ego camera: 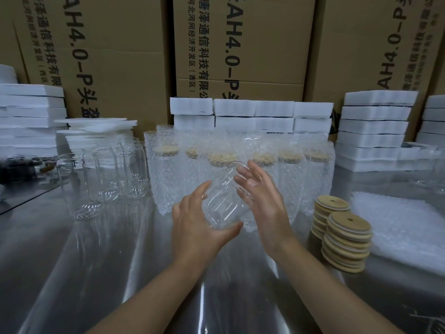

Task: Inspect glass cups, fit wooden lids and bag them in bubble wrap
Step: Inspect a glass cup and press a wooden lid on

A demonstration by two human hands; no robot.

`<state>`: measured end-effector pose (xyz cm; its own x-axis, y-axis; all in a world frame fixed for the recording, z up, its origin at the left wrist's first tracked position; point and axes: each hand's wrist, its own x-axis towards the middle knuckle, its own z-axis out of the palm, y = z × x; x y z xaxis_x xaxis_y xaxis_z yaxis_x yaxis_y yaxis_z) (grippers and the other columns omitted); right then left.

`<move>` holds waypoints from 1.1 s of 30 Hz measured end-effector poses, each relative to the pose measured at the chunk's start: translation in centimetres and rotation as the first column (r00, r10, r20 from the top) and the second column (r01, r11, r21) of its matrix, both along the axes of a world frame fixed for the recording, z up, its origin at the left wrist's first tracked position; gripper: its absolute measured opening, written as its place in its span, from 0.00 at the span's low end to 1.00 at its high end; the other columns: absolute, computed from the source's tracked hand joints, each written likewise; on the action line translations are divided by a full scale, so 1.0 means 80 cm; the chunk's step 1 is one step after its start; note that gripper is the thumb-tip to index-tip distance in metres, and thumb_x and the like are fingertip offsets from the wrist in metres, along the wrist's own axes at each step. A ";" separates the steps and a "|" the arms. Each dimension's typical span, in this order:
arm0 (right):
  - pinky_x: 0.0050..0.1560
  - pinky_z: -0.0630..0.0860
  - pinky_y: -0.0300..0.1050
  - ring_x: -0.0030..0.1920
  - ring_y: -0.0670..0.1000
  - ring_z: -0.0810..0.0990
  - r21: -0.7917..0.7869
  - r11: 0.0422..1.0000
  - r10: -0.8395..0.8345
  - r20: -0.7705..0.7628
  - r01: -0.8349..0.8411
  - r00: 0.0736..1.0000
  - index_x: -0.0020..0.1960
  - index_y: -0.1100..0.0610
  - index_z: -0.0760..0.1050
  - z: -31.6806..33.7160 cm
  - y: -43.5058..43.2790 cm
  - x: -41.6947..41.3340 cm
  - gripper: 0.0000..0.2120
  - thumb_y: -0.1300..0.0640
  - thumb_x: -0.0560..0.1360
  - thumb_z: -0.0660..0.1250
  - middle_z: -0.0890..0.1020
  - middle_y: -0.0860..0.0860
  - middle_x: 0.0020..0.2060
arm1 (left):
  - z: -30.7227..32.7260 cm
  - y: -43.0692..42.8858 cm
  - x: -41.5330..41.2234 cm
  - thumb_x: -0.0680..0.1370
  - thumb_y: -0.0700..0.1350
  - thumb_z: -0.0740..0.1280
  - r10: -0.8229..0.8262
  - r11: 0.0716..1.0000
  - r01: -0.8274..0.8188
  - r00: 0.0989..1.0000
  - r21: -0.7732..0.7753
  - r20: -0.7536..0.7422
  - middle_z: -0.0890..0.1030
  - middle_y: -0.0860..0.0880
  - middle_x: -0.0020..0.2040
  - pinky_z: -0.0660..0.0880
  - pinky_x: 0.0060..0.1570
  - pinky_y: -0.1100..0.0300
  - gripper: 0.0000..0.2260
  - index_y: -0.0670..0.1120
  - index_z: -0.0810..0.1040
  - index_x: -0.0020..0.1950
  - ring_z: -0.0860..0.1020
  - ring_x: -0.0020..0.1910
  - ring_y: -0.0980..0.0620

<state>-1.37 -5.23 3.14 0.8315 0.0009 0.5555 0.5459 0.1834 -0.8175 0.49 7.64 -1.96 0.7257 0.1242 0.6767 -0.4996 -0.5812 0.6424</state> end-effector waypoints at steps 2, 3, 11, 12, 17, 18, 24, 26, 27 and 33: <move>0.67 0.71 0.48 0.63 0.43 0.76 -0.097 0.993 -0.069 0.016 0.071 0.997 0.61 0.41 0.71 0.001 0.000 -0.001 0.18 0.42 0.71 0.63 0.79 0.42 0.59 | 0.001 0.000 -0.001 0.58 0.64 0.75 -0.005 1.000 0.005 1.000 -0.010 -0.009 0.72 0.64 0.58 0.62 0.49 0.74 0.41 0.71 0.58 0.66 0.63 0.61 0.60; 0.66 0.72 0.45 0.62 0.41 0.76 -0.143 0.983 -0.109 0.030 0.113 0.994 0.61 0.40 0.71 0.003 -0.002 -0.001 0.19 0.38 0.71 0.63 0.79 0.41 0.59 | 0.002 -0.001 -0.001 0.58 0.65 0.75 -0.021 0.999 0.020 1.000 -0.026 -0.016 0.72 0.65 0.57 0.63 0.50 0.73 0.41 0.72 0.58 0.66 0.64 0.61 0.61; 0.51 0.74 0.50 0.54 0.55 0.77 -0.590 0.213 -0.761 0.401 0.779 0.511 0.59 0.53 0.77 0.038 -0.096 0.010 0.16 0.46 0.78 0.59 0.81 0.51 0.54 | 0.003 -0.006 -0.009 0.53 0.72 0.73 -0.259 0.960 0.241 0.958 -0.146 -0.121 0.75 0.68 0.54 0.79 0.55 0.52 0.36 0.78 0.61 0.57 0.71 0.57 0.72; 0.54 0.73 0.52 0.57 0.58 0.75 -0.723 0.074 -0.801 0.368 0.687 0.473 0.62 0.54 0.75 0.040 -0.113 0.015 0.19 0.45 0.78 0.60 0.79 0.54 0.58 | 0.002 -0.008 -0.010 0.53 0.71 0.74 -0.288 0.952 0.270 0.949 -0.142 -0.131 0.76 0.67 0.54 0.79 0.55 0.52 0.36 0.78 0.61 0.57 0.71 0.57 0.72; 0.67 0.60 0.54 0.66 0.60 0.69 -0.990 -0.023 -0.920 0.076 0.142 0.383 0.67 0.53 0.69 0.036 -0.156 0.027 0.23 0.41 0.77 0.57 0.72 0.56 0.66 | -0.001 -0.013 -0.012 0.53 0.70 0.75 -0.358 0.932 0.342 0.922 -0.123 -0.150 0.77 0.64 0.57 0.79 0.56 0.52 0.37 0.78 0.62 0.58 0.73 0.59 0.68; 0.67 0.59 0.54 0.66 0.60 0.69 -0.993 -0.012 -0.921 0.058 0.121 0.384 0.67 0.53 0.69 0.035 -0.159 0.030 0.22 0.42 0.78 0.56 0.72 0.56 0.66 | -0.001 -0.013 -0.011 0.53 0.69 0.75 -0.359 0.931 0.343 0.921 -0.123 -0.148 0.77 0.64 0.57 0.79 0.57 0.52 0.37 0.77 0.62 0.58 0.73 0.59 0.68; 0.64 0.61 0.52 0.65 0.59 0.69 -0.991 -0.037 -0.915 0.084 0.126 0.395 0.67 0.52 0.68 0.033 -0.160 0.034 0.24 0.41 0.75 0.60 0.73 0.55 0.65 | 0.002 -0.011 -0.013 0.53 0.69 0.75 -0.355 0.932 0.336 0.922 -0.139 -0.152 0.77 0.64 0.57 0.79 0.56 0.53 0.36 0.79 0.61 0.56 0.73 0.59 0.68; 0.63 0.62 0.51 0.65 0.59 0.68 -0.990 -0.040 -0.912 0.092 0.135 0.400 0.68 0.53 0.67 0.032 -0.158 0.034 0.27 0.40 0.74 0.62 0.73 0.55 0.65 | 0.001 -0.010 -0.013 0.54 0.69 0.75 -0.358 0.931 0.340 0.919 -0.131 -0.163 0.76 0.64 0.57 0.78 0.57 0.52 0.36 0.78 0.61 0.56 0.73 0.60 0.67; 0.62 0.62 0.51 0.65 0.60 0.68 -0.986 -0.045 -0.910 0.106 0.159 0.401 0.68 0.53 0.67 0.031 -0.158 0.034 0.27 0.40 0.74 0.63 0.73 0.56 0.64 | 0.001 -0.011 -0.013 0.54 0.69 0.75 -0.360 0.931 0.343 0.917 -0.122 -0.173 0.76 0.65 0.57 0.78 0.57 0.52 0.36 0.77 0.61 0.57 0.73 0.60 0.67; 0.59 0.72 0.55 0.62 0.59 0.71 -0.716 0.258 -0.841 0.163 0.648 0.516 0.69 0.53 0.68 0.035 -0.153 0.027 0.33 0.42 0.69 0.72 0.71 0.57 0.64 | 0.001 -0.011 -0.012 0.53 0.70 0.74 -0.337 0.941 0.327 0.923 -0.083 -0.185 0.73 0.70 0.56 0.78 0.57 0.53 0.38 0.73 0.62 0.60 0.72 0.60 0.66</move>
<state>0.77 -17.50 5.96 0.7407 -0.4351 0.5120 -0.0577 -0.8004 -0.5967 -0.46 6.75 -1.87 0.8472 -0.1170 0.5182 -0.5216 -0.3681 0.7697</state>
